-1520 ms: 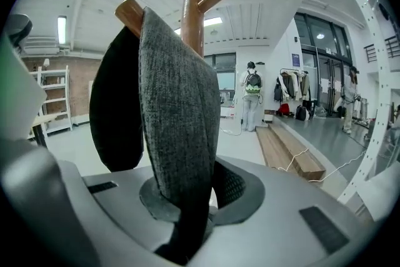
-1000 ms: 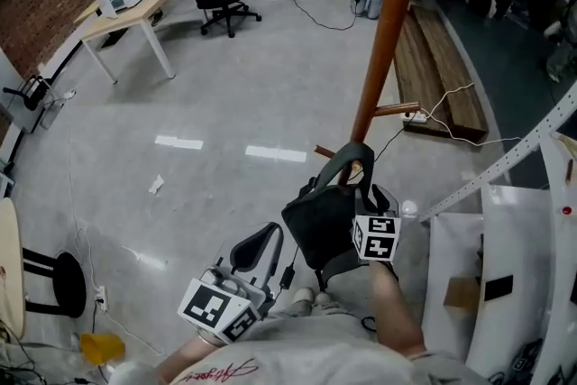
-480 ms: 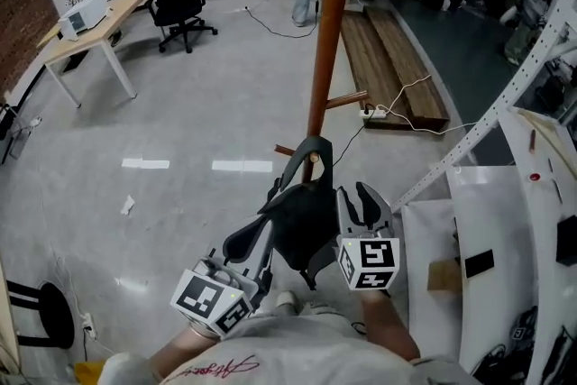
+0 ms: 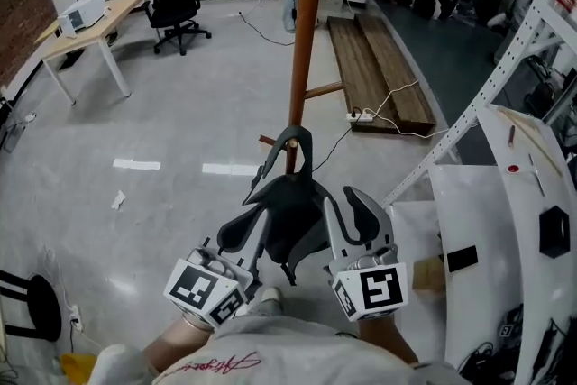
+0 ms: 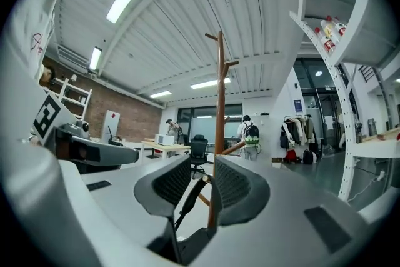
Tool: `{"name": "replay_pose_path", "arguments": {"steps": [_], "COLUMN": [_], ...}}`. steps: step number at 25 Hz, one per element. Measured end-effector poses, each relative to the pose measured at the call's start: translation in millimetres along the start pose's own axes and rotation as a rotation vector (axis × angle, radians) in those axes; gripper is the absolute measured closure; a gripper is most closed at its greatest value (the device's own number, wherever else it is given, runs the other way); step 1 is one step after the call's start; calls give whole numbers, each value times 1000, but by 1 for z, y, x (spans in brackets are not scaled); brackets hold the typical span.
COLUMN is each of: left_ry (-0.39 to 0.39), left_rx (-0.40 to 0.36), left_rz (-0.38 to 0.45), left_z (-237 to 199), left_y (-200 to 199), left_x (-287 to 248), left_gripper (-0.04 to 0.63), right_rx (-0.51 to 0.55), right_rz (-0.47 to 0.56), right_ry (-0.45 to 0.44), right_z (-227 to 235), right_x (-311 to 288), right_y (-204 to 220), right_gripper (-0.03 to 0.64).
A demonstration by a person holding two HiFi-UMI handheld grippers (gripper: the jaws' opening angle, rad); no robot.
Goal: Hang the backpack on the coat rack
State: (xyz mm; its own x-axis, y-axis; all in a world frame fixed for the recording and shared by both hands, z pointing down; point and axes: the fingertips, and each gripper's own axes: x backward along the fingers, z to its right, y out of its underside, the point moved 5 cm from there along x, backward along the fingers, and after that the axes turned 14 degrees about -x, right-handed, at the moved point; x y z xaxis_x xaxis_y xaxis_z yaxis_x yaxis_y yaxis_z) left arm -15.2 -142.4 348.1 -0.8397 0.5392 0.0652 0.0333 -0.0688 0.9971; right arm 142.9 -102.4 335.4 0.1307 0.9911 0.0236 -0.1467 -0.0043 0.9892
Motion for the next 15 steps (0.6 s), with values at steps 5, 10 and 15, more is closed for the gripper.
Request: {"name": "replay_pose_path", "arguments": {"steps": [5,10,15], "left_ry": [-41,-69,-82], "left_rx": [4,12,15], "left_rz": [9,12,8], "left_z": [17,46,70], "left_y": [-10,-15,-12], "left_x": [19,42,63], "left_gripper": [574,575,575], "right_rx": [18,11,43], "right_rz": [-7,-13,-27], "right_ry": [-53,-63,-77], "right_z": [-19,-27,-36], "right_x": [30,66,93], "right_y": [-6,-5,0], "right_gripper": [502,533,565]}}
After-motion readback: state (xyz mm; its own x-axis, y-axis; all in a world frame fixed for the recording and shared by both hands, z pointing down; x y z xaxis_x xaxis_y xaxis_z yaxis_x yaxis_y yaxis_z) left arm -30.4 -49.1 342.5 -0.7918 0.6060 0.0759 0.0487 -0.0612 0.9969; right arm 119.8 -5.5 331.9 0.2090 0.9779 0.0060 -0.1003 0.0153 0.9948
